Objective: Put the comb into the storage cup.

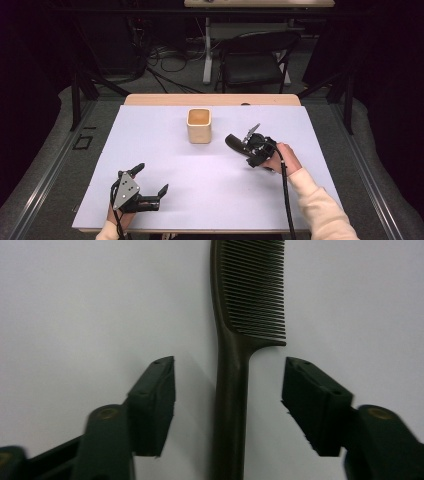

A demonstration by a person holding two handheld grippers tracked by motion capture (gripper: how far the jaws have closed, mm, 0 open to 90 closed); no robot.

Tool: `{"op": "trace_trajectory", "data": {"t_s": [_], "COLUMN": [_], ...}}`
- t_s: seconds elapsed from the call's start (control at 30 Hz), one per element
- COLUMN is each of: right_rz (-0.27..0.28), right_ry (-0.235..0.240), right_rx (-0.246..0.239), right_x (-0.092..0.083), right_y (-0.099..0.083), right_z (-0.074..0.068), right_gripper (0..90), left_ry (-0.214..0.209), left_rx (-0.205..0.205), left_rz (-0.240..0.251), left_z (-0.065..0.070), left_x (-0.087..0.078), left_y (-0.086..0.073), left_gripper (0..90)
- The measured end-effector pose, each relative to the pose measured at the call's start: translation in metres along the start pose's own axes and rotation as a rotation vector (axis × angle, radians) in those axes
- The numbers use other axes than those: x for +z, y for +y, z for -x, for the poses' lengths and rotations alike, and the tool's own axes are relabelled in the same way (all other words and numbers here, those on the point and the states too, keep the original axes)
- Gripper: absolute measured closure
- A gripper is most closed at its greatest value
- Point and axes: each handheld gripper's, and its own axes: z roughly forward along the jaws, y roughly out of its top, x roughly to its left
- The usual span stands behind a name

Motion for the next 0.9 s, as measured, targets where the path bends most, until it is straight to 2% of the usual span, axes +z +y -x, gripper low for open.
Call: {"op": "trace_trajectory", "data": {"t_s": [0.17, 0.27, 0.47, 0.5, 0.53, 0.57, 0.73, 0.9], "right_rz": [-0.030, -0.054, -0.078, -0.099, -0.081, -0.107, -0.130, -0.150], "right_ry": [-0.014, -0.012, 0.006, 0.008, 0.011, 0.015, 0.028, 0.034], "right_rx": [0.001, 0.012, 0.020, 0.025, 0.018, 0.020, 0.014, 0.030], "right_x": [0.006, 0.010, 0.016, 0.016, 0.019, 0.018, 0.023, 0.026], "right_y": [0.004, 0.006, 0.009, 0.009, 0.009, 0.009, 0.011, 0.012], "right_z": [0.001, 0.003, 0.007, 0.007, 0.008, 0.008, 0.009, 0.009], "right_gripper": [54.4, 57.7, 61.9, 62.3, 62.8, 63.1, 64.0, 65.5], "left_ry": [0.000, 0.000, -0.002, -0.002, -0.002, -0.002, -0.001, -0.002], "left_rx": [-0.004, -0.003, -0.005, -0.005, -0.004, -0.005, -0.004, -0.005], "left_rz": [0.001, 0.001, 0.002, 0.003, 0.002, 0.002, 0.004, 0.003], "left_z": [0.000, -0.001, 0.000, 0.000, 0.000, -0.001, 0.000, -0.001], "left_x": [0.000, 0.000, 0.000, 0.000, 0.000, 0.000, 0.000, 0.000], "left_y": [0.000, 0.000, 0.000, 0.000, 0.000, 0.000, 0.000, 0.000], "left_gripper": [0.1, 0.1, 0.1, 0.1, 0.1, 0.1, 0.1, 0.1]}}
